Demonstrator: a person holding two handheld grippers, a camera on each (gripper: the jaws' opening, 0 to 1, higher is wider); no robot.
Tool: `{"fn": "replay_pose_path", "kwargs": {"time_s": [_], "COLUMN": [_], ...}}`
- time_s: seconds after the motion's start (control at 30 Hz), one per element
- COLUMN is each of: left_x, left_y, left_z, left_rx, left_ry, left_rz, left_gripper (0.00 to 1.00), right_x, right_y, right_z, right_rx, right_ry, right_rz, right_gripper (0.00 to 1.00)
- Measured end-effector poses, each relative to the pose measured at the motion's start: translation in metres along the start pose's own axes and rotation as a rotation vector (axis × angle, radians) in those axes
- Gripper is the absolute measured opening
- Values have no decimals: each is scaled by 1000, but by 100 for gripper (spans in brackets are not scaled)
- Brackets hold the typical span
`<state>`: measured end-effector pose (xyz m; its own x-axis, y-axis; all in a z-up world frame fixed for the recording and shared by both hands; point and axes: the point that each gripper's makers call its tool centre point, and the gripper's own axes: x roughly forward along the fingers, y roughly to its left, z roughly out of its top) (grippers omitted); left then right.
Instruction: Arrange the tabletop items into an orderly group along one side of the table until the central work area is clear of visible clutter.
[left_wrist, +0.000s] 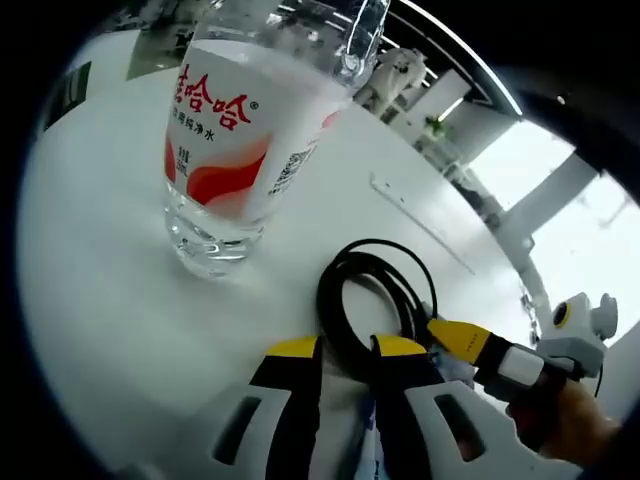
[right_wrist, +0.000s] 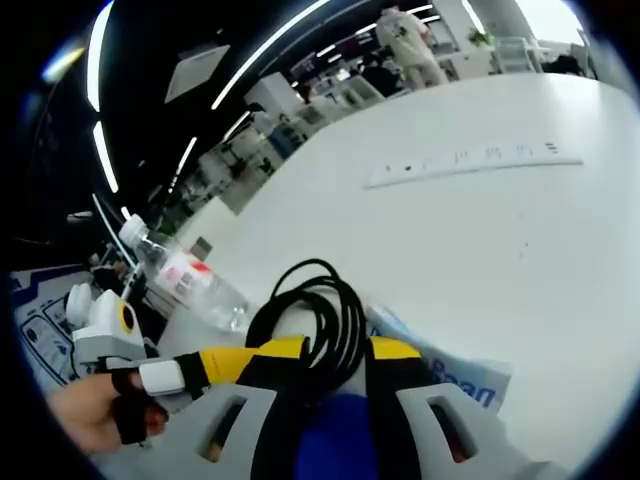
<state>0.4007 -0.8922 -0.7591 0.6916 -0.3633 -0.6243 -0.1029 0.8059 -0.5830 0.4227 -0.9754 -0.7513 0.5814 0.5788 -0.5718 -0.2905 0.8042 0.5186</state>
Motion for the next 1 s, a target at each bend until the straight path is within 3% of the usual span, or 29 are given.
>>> {"fn": "replay_pose_path", "kwargs": {"time_s": [0.37, 0.57, 0.7, 0.8, 1.0], "left_x": [2, -10, -24, -37, -81], "left_y": [0, -4, -10, -19, -37], "left_z": [3, 13, 21, 26, 32], "left_rx": [20, 65, 49, 88, 136], "left_ry": [-15, -76, -126, -145, -183], "left_rz": [16, 11, -10, -30, -71], "left_gripper": [13, 5, 4, 4, 4], "right_x": [-1, -11, -23, -36, -71], "right_y": [-4, 11, 22, 33, 64], "right_z": [1, 15, 21, 25, 26], "right_rx": [18, -60, -23, -31, -6], "right_ry": [0, -65, -104, -133, -198], "right_rz": [1, 16, 37, 44, 67], "right_gripper": [3, 0, 0, 0, 0]}}
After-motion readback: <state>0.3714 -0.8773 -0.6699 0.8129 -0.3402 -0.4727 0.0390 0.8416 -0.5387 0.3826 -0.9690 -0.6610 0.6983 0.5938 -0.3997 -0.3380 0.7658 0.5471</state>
